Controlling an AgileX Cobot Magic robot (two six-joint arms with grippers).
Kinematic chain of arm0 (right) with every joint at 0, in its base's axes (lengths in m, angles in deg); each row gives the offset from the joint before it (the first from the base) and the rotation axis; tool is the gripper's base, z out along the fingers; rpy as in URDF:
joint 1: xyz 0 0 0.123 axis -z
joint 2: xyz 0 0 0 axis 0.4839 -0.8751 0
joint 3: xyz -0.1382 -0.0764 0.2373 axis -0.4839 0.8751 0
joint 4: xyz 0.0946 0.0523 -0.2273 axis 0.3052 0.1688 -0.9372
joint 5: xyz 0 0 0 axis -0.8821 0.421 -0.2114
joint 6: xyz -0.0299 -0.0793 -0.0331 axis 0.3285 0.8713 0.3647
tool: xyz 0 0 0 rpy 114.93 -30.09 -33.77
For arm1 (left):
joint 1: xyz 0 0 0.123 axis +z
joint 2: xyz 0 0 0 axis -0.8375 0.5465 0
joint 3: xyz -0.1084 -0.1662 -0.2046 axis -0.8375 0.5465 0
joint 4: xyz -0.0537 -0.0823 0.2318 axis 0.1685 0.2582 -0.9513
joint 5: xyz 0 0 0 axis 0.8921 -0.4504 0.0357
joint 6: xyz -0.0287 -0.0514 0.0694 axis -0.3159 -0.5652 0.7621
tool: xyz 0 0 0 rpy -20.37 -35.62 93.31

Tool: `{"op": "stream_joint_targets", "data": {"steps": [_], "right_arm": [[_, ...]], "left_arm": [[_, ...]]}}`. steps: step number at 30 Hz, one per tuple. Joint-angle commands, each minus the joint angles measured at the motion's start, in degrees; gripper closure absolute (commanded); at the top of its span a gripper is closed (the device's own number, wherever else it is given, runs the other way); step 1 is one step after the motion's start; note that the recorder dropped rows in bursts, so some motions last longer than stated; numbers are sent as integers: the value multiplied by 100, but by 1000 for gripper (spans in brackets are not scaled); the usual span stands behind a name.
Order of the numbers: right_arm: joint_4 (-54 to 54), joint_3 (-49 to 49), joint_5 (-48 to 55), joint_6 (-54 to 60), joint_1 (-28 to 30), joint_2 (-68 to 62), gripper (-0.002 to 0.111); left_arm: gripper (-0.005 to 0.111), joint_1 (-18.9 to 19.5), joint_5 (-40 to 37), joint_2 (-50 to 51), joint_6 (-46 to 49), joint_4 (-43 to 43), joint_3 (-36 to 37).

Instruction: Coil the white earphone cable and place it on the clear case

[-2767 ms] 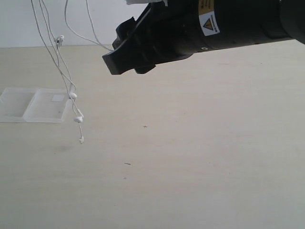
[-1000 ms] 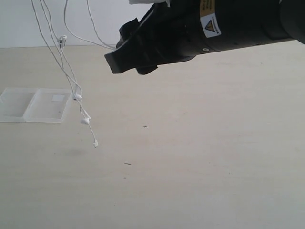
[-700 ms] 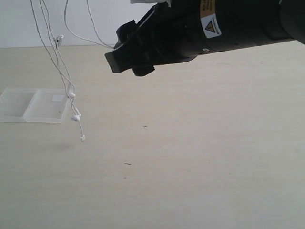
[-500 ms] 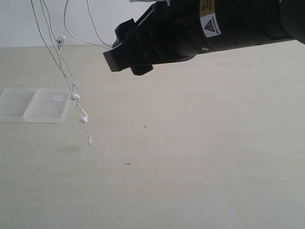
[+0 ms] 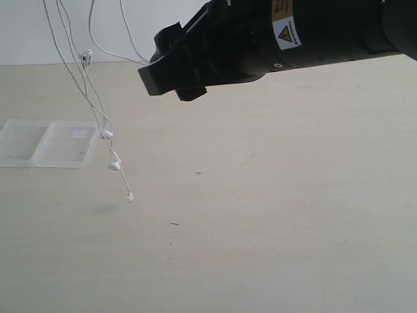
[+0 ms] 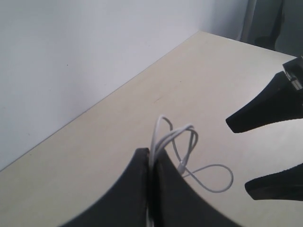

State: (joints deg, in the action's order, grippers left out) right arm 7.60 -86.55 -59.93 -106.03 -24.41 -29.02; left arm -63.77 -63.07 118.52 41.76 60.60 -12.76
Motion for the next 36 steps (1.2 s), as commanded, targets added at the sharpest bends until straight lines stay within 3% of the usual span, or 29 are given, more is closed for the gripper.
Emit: {"op": "stream_joint_targets", "data": {"steps": [1, 9, 14, 19, 23, 29, 32, 36], "right_arm": [[-83, 12, -97, -27, 12, 22, 38], [-80, 12, -86, -41, 12, 51, 39], [-167, 12, -130, -93, 12, 517, 55], [-186, 12, 237, -104, 12, 1239, 55], [57, 12, 645, -43, 12, 1658, 46], [1072, 12, 1353, 1395, 12, 1874, 43], [1839, 12, 1379, 2320, 12, 1679, 41], [1907, 12, 982, 3065, 12, 1258, 38]], "left_arm": [[107, 13, -13, -13, -44, 103, -54], [107, 13, -3, -13, -44, 101, -54], [107, 13, 19, -13, -44, 114, -54], [107, 13, 33, -13, -44, 114, -54], [107, 13, 46, -13, -44, 75, -54], [107, 13, -74, -13, -54, 73, -54], [107, 13, -65, -13, -54, 73, -54], [107, 13, -75, -13, -44, 52, -54]]}}
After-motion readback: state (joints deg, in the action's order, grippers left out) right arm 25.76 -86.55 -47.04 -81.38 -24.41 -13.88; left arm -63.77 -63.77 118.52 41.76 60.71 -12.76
